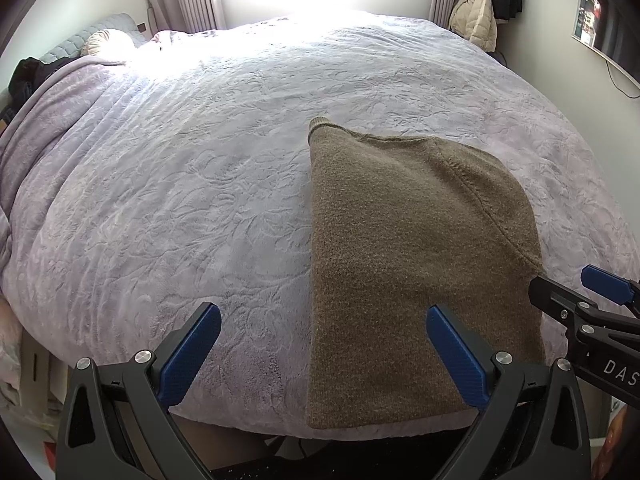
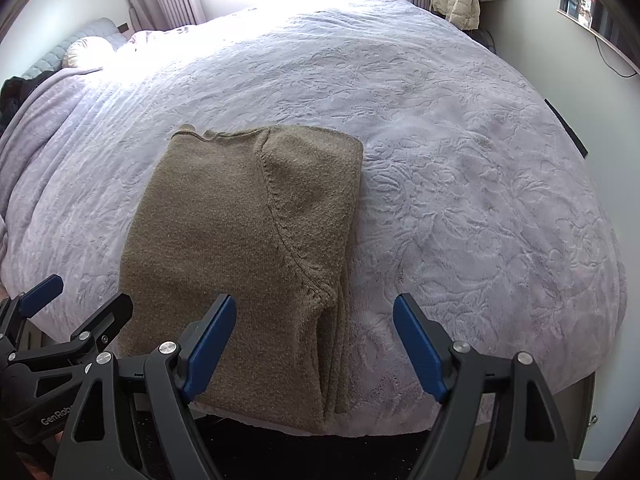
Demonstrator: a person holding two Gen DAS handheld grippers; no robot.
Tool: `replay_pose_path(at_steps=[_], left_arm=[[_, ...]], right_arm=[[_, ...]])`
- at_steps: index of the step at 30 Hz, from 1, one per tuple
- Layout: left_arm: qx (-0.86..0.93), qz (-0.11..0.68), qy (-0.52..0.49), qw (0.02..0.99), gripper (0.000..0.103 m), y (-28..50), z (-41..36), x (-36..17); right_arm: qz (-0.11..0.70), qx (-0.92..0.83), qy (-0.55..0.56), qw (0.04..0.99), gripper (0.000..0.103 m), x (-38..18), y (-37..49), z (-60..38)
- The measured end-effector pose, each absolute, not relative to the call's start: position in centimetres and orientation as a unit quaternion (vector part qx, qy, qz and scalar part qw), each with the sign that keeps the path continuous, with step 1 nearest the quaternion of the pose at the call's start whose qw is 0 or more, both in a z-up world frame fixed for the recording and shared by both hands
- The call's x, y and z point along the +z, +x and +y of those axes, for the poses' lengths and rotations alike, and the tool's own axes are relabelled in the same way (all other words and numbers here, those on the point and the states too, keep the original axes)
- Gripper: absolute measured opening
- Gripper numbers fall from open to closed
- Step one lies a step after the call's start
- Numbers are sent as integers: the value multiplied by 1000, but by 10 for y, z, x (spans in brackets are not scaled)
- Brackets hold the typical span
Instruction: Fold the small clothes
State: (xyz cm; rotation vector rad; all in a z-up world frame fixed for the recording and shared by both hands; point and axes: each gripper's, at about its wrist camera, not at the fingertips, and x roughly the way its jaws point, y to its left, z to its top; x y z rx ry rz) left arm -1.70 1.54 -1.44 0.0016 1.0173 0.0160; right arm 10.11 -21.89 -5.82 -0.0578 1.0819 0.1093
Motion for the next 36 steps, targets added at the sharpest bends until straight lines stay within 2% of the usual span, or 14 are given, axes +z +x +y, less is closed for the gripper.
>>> replay_pose_path(at_steps=[36], left_arm=[[8, 490, 1, 871, 103, -20, 17, -15]], right_arm=[[517, 52, -27, 854, 83, -60, 97, -217]])
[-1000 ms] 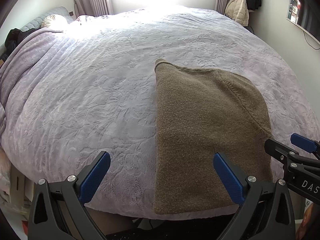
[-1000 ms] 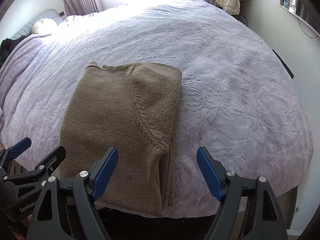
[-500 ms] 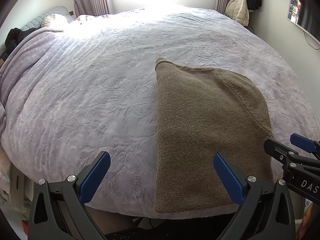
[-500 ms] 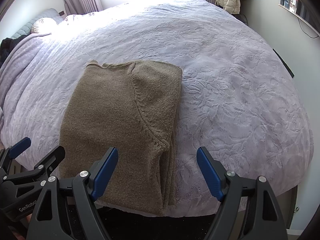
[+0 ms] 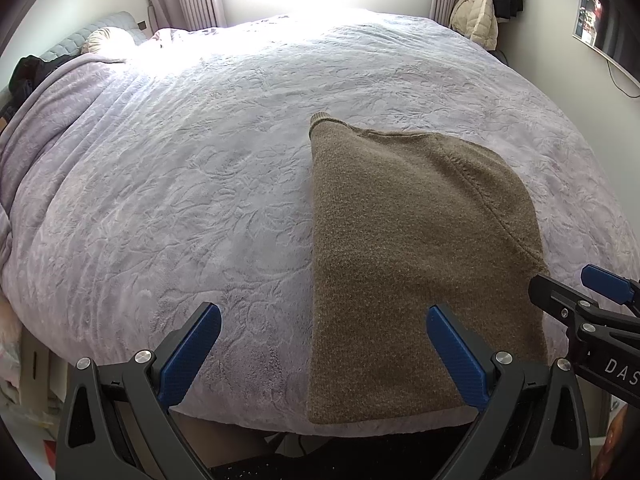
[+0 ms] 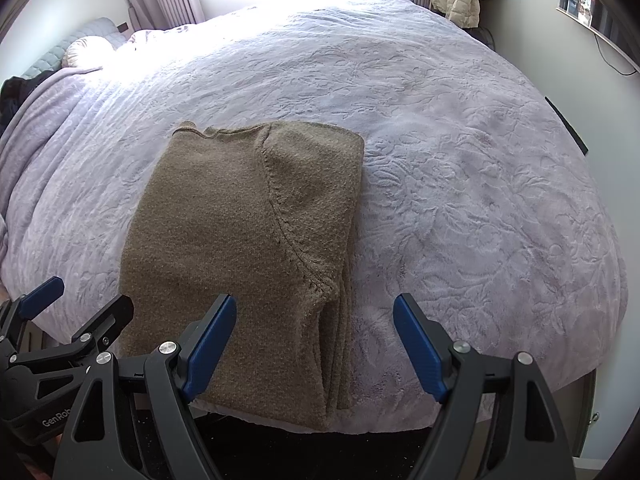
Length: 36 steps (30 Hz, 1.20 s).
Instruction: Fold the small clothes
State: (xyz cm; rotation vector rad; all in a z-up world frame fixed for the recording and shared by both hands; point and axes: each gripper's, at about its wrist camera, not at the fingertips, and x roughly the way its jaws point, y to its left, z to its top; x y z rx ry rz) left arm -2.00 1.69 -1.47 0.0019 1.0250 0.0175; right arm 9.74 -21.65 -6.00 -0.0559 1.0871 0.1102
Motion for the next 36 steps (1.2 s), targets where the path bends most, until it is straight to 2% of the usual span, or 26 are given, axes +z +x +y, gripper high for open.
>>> replay_pose_path(at_steps=[36], left_arm=[[5, 488, 8, 873, 103, -21, 14, -16]], right_arm=[[518, 49, -29, 853, 83, -62, 94, -216]])
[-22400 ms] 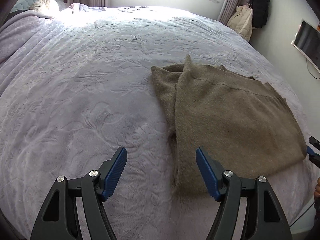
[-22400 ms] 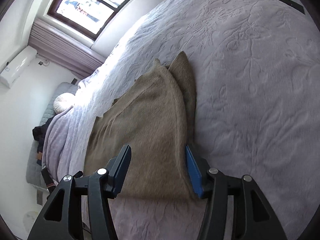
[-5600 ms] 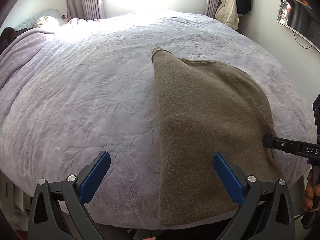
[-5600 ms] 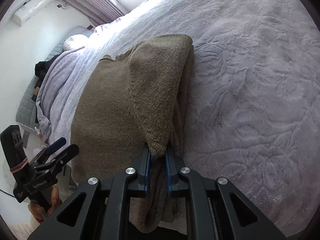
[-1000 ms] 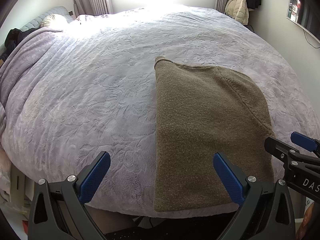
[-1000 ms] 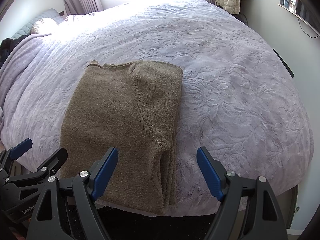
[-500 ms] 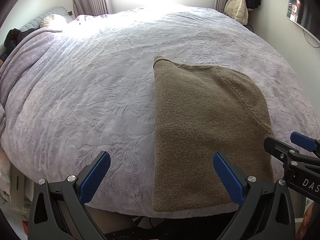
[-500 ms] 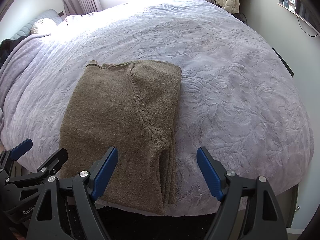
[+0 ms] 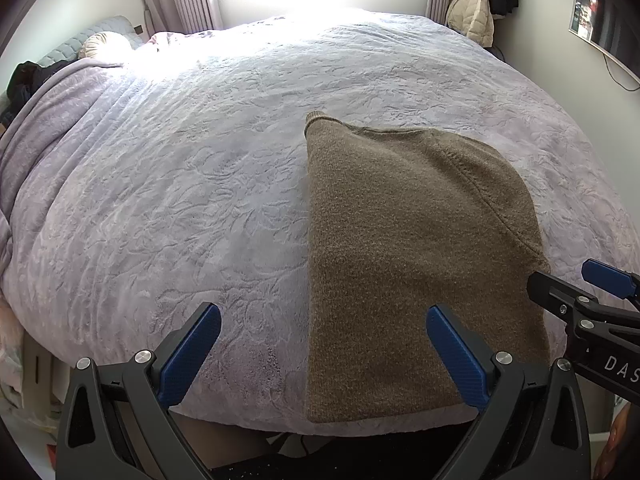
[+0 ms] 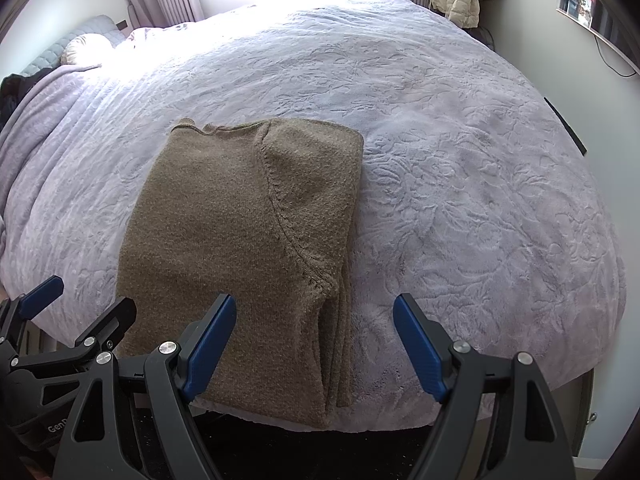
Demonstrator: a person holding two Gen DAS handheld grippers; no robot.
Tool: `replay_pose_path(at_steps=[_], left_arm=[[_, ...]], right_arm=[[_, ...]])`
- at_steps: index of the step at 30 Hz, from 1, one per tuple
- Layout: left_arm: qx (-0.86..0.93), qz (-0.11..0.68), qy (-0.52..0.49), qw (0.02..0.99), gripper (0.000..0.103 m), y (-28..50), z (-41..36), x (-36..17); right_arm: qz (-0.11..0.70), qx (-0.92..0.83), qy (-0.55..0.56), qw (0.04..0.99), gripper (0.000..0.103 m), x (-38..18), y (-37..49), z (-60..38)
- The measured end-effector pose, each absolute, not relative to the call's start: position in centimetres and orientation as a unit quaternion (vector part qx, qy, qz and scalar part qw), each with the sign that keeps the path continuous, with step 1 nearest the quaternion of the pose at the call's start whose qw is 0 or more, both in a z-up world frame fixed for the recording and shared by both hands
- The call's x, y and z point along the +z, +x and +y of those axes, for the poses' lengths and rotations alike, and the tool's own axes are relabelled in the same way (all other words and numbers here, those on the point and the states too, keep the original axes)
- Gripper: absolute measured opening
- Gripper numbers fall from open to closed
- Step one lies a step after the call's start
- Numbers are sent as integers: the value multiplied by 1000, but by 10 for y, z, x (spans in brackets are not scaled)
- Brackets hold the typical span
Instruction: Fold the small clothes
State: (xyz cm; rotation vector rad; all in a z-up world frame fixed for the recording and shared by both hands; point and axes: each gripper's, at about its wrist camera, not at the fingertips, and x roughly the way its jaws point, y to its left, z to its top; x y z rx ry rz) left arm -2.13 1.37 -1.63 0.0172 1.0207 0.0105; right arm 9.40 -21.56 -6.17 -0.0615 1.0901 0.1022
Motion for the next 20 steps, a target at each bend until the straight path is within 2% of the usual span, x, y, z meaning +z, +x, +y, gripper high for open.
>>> replay_pose_path(at_steps=[20], left_arm=[[2, 469, 14, 883, 103, -23, 16, -16]], right_arm=[[522, 46, -39, 851, 83, -63, 95, -209]])
